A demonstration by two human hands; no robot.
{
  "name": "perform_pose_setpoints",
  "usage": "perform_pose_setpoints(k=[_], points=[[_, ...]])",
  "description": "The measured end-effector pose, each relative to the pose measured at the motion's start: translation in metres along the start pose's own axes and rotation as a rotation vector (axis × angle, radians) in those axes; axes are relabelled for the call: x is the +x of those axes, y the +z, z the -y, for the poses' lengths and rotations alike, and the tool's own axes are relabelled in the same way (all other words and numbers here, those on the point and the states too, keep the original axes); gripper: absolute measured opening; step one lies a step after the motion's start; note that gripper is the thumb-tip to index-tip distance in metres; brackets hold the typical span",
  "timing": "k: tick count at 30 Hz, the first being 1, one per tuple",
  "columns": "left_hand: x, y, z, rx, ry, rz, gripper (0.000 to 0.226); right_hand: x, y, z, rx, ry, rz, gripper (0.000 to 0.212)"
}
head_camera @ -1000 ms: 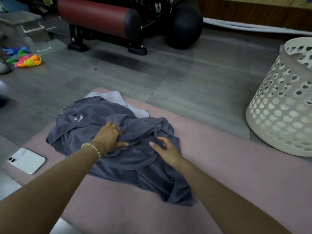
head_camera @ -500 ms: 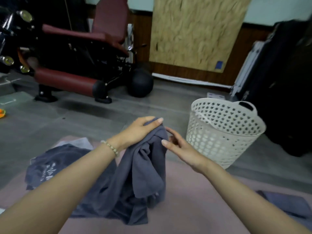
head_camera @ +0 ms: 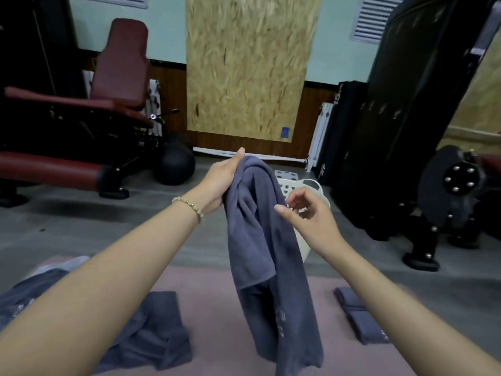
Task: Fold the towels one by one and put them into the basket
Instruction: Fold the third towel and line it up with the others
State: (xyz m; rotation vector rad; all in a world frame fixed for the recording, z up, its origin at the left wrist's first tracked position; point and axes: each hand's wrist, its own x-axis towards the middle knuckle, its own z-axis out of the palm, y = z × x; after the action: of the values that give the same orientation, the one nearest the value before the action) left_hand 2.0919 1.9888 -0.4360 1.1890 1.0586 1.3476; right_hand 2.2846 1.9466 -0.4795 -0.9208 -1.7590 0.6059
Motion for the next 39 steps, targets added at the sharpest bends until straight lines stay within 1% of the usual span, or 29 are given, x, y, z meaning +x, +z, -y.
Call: perform_pose_setpoints(k=[1,2,3,4,5,6,7,8,9,10,11,12,13,14,16,17,18,20,21,24,26,28,30,31,33,35,36,37,39], points=[[-0.002,0.008,-0.003,-0.003,-0.001,-0.007,0.043,-0.009,-0.003,0.007,-0.015,0.012,0.019,0.025],[-0.004,0.015,-0.005,-0.004,0.006,-0.011,0.043,-0.018,-0.003,0.011,-0.054,0.088,0.057,0.035],[-0.006,0.023,-0.006,-0.006,0.017,-0.006,0.041,-0.027,-0.002,0.014,-0.097,0.226,0.101,0.048],[-0.008,0.03,-0.008,-0.011,0.025,-0.001,0.039,-0.034,-0.003,0.017,-0.112,0.405,0.155,0.056],[-0.01,0.037,-0.01,-0.018,0.032,0.003,0.037,-0.04,-0.003,0.017,-0.069,0.579,0.226,0.058],[-0.011,0.042,-0.011,-0.023,0.04,0.001,0.036,-0.045,-0.003,0.018,0.028,0.711,0.31,0.058],[-0.013,0.045,-0.012,-0.011,0.048,-0.01,0.035,-0.048,-0.002,0.017,0.147,0.771,0.375,0.055],[-0.014,0.045,-0.012,0.027,0.057,-0.03,0.035,-0.049,0.0,0.017,0.262,0.775,0.391,0.049],[-0.014,0.043,-0.011,0.097,0.067,-0.042,0.036,-0.047,0.003,0.018,0.361,0.744,0.356,0.041],[-0.014,0.038,-0.008,0.186,0.065,-0.023,0.04,-0.044,0.006,0.019,0.442,0.703,0.278,0.032],[-0.017,0.033,-0.006,0.287,0.04,0.035,0.048,-0.038,0.008,0.02,0.497,0.663,0.178,0.026],[-0.022,0.03,-0.004,0.379,-0.002,0.107,0.058,-0.03,0.009,0.022,0.538,0.645,0.09,0.024],[-0.026,0.027,-0.001,0.444,-0.049,0.171,0.066,-0.022,0.008,0.023,0.562,0.637,0.027,0.026],[-0.03,0.024,0.003,0.496,-0.07,0.209,0.069,-0.014,0.008,0.024,0.573,0.637,-0.014,0.027],[-0.041,0.02,0.012,0.559,-0.005,0.177,0.063,-0.001,0.01,0.024,0.555,0.65,-0.048,0.027],[-0.045,0.017,0.018,0.545,0.051,0.159,0.054,0.005,0.013,0.024,0.536,0.651,-0.047,0.027],[-0.05,0.013,0.026,0.539,0.102,0.171,0.045,0.01,0.016,0.024,0.513,0.645,-0.037,0.027],[-0.054,0.003,0.045,0.612,0.193,0.222,0.035,0.018,0.022,0.027,0.456,0.608,-0.016,0.028],[-0.054,-0.002,0.053,0.622,0.209,0.233,0.031,0.022,0.024,0.029,0.403,0.586,-0.008,0.028],[-0.059,-0.006,0.06,0.431,0.168,0.256,0.009,0.026,0.024,0.031,0.194,0.541,0.015,0.033],[-0.059,-0.003,0.056,0.299,0.135,0.275,0.011,0.025,0.02,0.028,0.178,0.598,0.065,0.037],[-0.056,-0.001,0.052,0.203,0.139,0.245,0.013,0.019,0.014,0.023,0.262,0.669,0.224,0.049],[-0.052,0.002,0.047,0.166,0.151,0.206,0.019,0.009,0.013,0.017,0.321,0.65,0.413,0.063],[-0.051,0.003,0.045,0.159,0.147,0.2,0.022,0.003,0.015,0.014,0.354,0.617,0.466,0.067],[-0.049,0.006,0.041,0.126,0.114,0.198,0.029,-0.006,0.018,0.007,0.379,0.564,0.482,0.074],[-0.046,0.007,0.036,0.07,0.064,0.194,0.034,-0.014,0.02,0.001,0.309,0.549,0.506,0.08],[-0.045,0.005,0.031,0.049,0.038,0.185,0.036,-0.019,0.02,-0.001,0.254,0.55,0.543,0.079],[-0.044,0.003,0.027,0.044,0.022,0.175,0.037,-0.022,0.018,-0.005,0.208,0.549,0.584,0.073],[-0.04,-0.004,0.019,0.056,0.007,0.156,0.036,-0.027,0.014,-0.009,0.196,0.544,0.615,0.048]])
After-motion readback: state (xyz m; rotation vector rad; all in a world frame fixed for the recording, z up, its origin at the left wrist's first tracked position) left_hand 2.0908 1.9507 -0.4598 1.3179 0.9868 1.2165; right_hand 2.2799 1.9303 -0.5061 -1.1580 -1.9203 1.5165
